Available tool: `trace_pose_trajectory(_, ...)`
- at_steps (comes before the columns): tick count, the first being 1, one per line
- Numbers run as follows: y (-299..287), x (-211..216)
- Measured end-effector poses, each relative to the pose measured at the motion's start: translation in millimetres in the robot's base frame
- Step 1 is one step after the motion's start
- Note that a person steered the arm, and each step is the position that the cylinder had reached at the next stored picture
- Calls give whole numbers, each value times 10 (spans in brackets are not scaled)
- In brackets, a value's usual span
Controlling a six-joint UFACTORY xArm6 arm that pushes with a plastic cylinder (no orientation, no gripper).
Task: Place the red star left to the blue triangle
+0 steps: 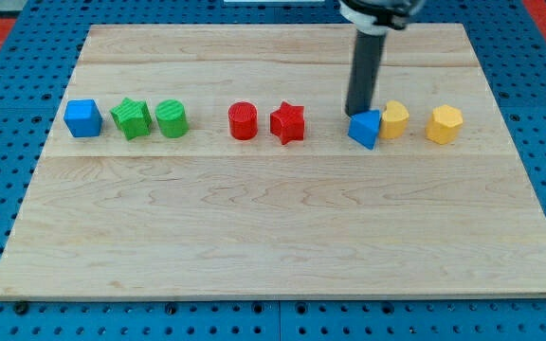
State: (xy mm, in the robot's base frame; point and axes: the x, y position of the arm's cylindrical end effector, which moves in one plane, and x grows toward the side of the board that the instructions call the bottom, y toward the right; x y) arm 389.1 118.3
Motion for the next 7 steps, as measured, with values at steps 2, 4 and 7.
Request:
trace_pose_trajectory(2, 126, 515)
trace_pose_trajectory(4, -207, 71)
trace_pose_trajectory(7, -985, -389)
